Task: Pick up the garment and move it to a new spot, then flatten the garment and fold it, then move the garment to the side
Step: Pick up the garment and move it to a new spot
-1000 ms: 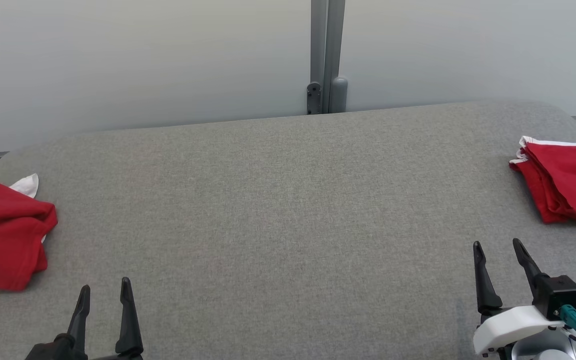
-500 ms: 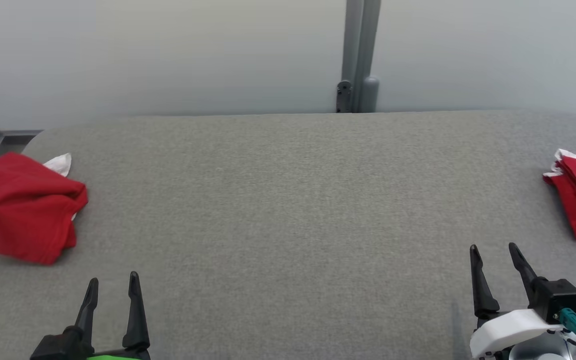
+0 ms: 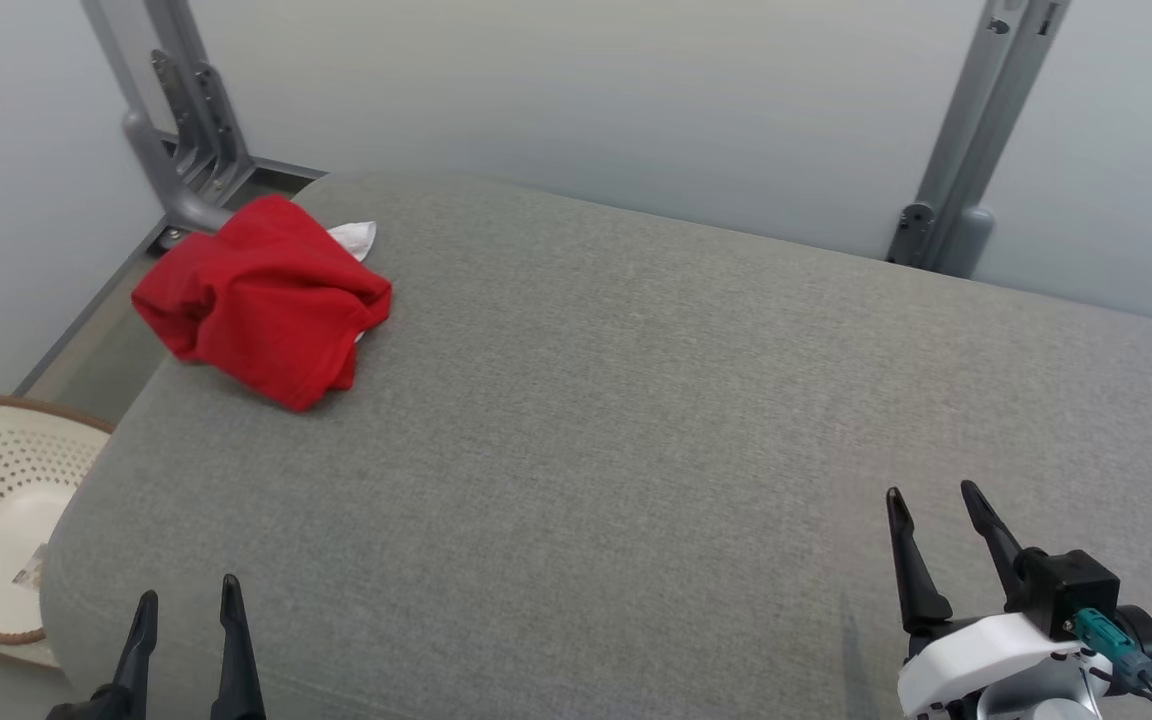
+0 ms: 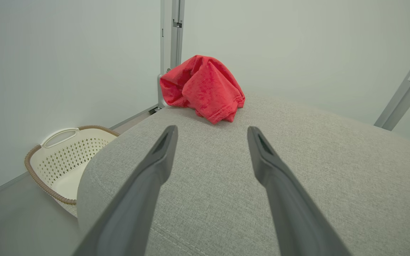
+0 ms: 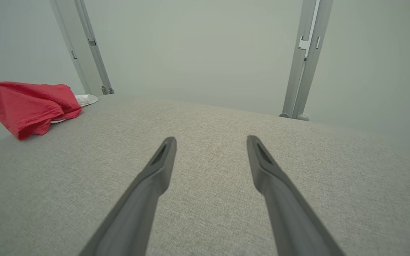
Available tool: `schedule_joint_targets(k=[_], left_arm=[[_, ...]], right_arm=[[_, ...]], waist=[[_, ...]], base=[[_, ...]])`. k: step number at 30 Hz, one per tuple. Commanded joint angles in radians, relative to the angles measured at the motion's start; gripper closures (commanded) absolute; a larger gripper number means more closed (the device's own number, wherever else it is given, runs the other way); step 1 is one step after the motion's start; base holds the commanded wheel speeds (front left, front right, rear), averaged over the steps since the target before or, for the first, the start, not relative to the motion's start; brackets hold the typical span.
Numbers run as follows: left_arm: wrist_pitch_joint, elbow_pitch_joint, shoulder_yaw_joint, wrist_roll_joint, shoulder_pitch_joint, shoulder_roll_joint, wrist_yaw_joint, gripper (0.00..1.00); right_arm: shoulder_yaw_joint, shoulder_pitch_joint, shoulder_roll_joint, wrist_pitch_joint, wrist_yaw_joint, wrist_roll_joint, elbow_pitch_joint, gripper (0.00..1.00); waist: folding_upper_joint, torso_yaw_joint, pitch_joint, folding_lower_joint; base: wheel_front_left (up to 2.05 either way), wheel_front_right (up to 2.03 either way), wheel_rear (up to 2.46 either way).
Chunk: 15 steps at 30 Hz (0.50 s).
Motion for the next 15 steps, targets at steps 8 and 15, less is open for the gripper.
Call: schedule_joint_targets(k=[8,15], left_arm=[[-0.001,-0.012,0.011,-0.007,-0.057,0.005,-0.016,0.00],[0.077,0.110,-0.012,-0.085,-0.304,0.083,-0.024,0.00]], right_arm=[[-0.005,-0.022,-0.004,-0.003,-0.001,-0.034,-0.016,0.00],[-0.052,-0.110,-0.018,-0.003,-0.001,-0.136,-0.076,0.00]], waist=[[0.0000,0.021,0.070,0.0001],[0.0000,-0.038,0.268,0.0001]], base=[[0.00,0.00,0.00],[0.00,0.00,0.00]])
